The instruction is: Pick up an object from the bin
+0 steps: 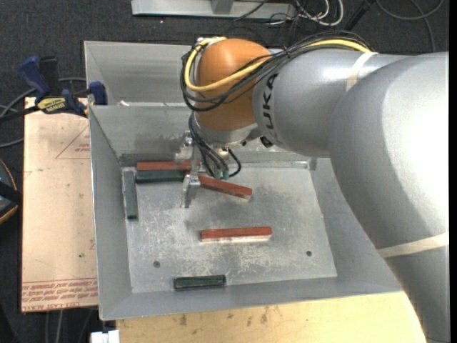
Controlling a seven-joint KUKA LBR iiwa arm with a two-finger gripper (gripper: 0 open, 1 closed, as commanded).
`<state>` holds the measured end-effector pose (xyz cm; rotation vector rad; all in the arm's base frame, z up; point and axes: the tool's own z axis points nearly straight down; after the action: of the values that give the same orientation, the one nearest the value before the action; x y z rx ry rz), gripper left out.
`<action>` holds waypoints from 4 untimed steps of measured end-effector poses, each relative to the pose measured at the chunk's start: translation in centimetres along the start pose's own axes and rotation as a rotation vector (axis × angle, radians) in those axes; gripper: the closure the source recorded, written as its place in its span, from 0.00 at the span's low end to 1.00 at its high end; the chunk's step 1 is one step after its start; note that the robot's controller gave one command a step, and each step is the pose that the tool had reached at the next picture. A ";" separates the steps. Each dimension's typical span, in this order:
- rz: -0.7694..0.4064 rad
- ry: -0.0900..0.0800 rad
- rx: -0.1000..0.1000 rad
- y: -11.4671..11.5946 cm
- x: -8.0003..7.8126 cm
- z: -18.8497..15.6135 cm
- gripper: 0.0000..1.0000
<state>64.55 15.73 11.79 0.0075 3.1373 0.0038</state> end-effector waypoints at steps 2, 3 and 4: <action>0.083 -0.001 0.001 -6.1 -0.4 -0.5 0.00; 0.177 -0.040 -0.008 -5.8 0.5 3.5 0.00; 0.177 -0.027 -0.005 -5.8 0.7 3.5 1.00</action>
Offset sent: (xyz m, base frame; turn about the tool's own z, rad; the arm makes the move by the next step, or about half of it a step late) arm 0.0098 -0.0588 -0.0045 0.1693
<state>63.88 9.94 8.28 0.2831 3.0978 0.0127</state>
